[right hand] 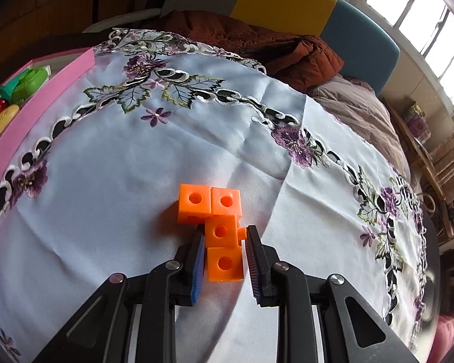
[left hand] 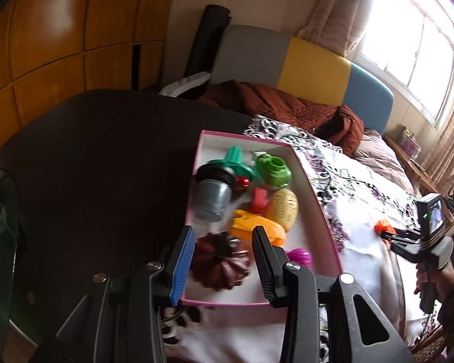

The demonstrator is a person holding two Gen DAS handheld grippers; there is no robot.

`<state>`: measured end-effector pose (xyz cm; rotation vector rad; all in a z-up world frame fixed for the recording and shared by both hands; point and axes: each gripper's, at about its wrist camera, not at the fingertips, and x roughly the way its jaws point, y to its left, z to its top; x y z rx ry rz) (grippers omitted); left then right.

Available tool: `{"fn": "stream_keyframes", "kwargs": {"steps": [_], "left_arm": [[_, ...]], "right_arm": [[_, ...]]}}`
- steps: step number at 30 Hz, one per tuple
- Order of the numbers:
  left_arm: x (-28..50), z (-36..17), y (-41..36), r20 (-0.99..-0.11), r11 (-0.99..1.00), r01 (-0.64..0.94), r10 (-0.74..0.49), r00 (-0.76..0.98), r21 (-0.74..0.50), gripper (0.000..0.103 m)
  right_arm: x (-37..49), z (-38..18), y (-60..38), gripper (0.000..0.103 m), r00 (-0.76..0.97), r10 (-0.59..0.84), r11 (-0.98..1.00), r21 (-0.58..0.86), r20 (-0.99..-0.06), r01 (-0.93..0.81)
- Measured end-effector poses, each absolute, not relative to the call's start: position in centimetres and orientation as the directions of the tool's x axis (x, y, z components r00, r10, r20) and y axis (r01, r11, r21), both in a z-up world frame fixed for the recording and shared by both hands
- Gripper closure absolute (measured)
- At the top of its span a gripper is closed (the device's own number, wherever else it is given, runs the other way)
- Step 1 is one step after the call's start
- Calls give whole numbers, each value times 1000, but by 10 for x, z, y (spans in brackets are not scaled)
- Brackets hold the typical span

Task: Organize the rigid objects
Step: 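Carry the orange cube cluster into the tray with the right gripper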

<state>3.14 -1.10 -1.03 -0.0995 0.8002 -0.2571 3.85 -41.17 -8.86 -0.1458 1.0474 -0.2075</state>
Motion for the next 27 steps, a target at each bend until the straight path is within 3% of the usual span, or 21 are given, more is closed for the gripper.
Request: {"fn": "stream_keyframes", "kwargs": {"steps": [5,11,17,27], "left_arm": [[34,-20,5,-714,970,153,-244,656,-191,64],[32,-25,12,-711,966,145,-255,655,-213,64],[30,-28,19,-710,963,141,-266,652,-231,64],[29,-35,27,-722,959,127,-274,636,-252,64]], "right_arm": [[37,-60,-388,78,539,-115,992,-71,-834,102],[45,-23,-304,78,610,70,996,25,-790,-82],[65,-21,-227,78,542,240,963,125,-805,-241],[102,-78,-188,78,421,219,953,100,-880,-288]]}}
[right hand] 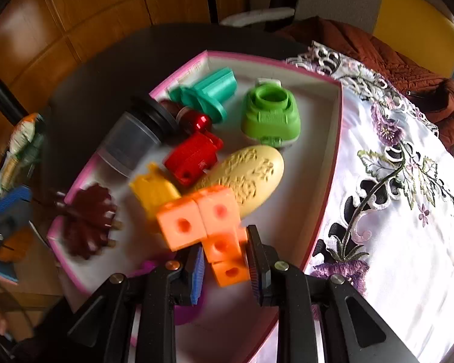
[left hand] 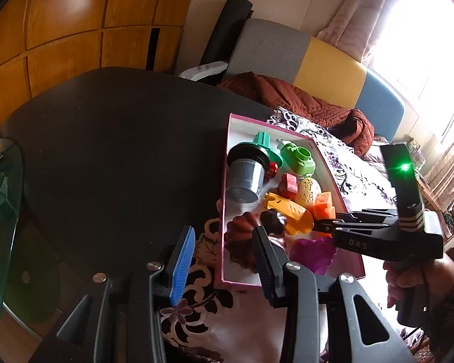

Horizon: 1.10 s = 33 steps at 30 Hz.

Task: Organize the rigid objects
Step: 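Carry the orange cube cluster into the tray with the right gripper, then lower the orange cubes into the tray and open the right gripper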

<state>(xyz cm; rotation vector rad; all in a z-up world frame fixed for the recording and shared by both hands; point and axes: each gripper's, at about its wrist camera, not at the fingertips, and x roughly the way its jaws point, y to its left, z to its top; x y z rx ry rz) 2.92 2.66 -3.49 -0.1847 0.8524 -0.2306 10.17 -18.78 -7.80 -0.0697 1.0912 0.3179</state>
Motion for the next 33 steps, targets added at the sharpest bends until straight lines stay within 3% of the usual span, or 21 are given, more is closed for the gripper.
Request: {"fn": "stream_keyframes", "kwargs": {"steps": [4,9,14,22,26,33], "left_arm": [[31,-38,28,-729,959,117,-273,628,-259,64],[31,-38,28,-729,960,116,-269,630,-255,61],[31,-37,27,-734,964,104,-254,630,-244,61],[29,-35,24,-735,971,95,-230,638,-221,60],[28,-35,22,-735,974,94,-216,643,-204,59],[22,-26,19,-713,983,75,-171,679,-164,46]], "right_arm": [[102,-78,-191,78,423,195,960,85,-885,-266],[96,-74,-194,68,432,171,960,52,-886,-274],[86,-69,-188,44,455,172,953,32,-874,-300],[76,-60,-188,26,507,171,960,27,-845,-278],[68,-54,-187,9,549,157,968,18,-821,-250],[53,-42,-192,0,642,110,989,22,-759,-144]]}}
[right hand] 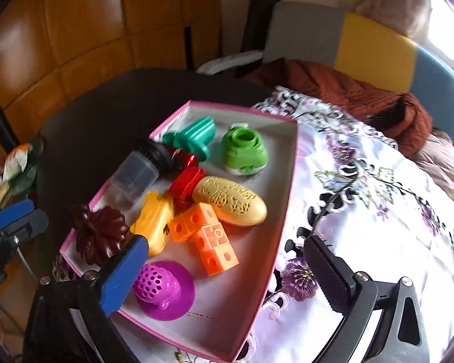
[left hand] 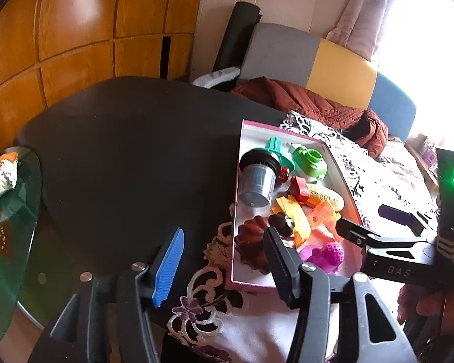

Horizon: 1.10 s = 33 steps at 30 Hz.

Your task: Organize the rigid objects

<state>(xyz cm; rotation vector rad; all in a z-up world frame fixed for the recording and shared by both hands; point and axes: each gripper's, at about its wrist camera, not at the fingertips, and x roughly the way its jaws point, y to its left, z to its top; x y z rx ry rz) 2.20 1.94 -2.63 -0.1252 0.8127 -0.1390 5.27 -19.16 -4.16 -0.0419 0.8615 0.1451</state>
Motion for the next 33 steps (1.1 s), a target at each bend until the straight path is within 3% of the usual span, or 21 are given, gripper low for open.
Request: {"fn": "stream_keyframes", "kwargs": {"steps": [6,14,24,33], "left_arm": [[15,-15,14,-690,991,71,-129,712,-112,39],[4,-2,-1,-648,997,72,-73,758,-28,36],[-2,2,-15,-654,999,28,-4,757,27,32],[-6,1,-16,-659,999,38,-24,752,7,32]], "right_arm": [[33,-29,-193,0,713,55,998,34,-698,-44],[4,-15,-200,0,774,-25,997,45,-633,70],[-11,-11,-204,0,788,-44,994,55,-614,98],[-16,-5,-198,0,799,-42,995,46,-600,87]]}}
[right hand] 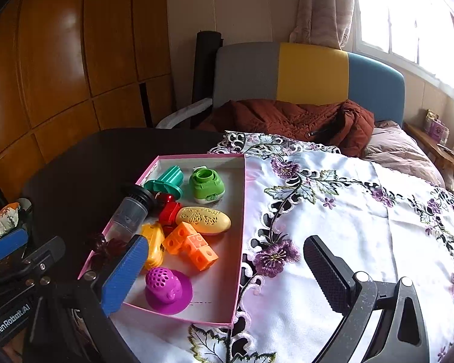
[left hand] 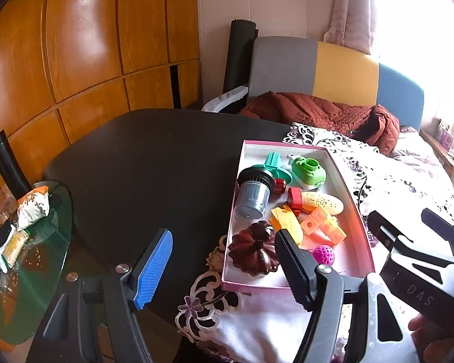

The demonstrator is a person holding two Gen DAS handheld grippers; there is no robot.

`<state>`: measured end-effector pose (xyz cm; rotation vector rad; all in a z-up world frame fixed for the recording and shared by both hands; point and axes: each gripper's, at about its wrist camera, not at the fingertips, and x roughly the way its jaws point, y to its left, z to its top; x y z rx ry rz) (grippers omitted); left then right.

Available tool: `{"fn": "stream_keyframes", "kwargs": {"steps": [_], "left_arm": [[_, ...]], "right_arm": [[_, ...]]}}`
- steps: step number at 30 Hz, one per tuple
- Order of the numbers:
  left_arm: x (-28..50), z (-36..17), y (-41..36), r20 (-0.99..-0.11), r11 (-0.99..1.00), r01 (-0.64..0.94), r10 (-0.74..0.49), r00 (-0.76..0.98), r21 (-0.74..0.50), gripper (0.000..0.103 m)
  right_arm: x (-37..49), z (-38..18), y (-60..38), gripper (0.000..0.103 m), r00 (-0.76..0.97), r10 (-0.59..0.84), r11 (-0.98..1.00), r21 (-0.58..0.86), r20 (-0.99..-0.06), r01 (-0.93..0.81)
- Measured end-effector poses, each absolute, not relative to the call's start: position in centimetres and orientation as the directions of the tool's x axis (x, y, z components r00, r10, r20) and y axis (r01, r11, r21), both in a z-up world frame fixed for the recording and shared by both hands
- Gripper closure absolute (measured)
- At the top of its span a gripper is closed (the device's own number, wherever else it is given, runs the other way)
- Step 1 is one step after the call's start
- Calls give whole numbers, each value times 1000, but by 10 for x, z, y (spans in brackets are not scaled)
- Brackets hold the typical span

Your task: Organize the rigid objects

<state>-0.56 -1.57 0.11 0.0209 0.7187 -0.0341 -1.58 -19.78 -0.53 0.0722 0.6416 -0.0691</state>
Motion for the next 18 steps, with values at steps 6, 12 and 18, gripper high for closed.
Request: {"fn": "stream_keyframes", "kwargs": {"steps": [6,12,18], "left_arm": [[-6,1,-16,-652,999,44,-32,757,2,32],[-8,3,-13,-628,999,35,-17,778,16,45],[-5,3,-9,-637,999,38,-30,770,-1,47]], "right_arm": [[-16,-4,-194,0,798,-38,996,41,-602,78],[-16,-6,-192,0,795,-38,997,35,-606,75],[-15,-5,-193,0,796,-39,996,36,-604,77]]}}
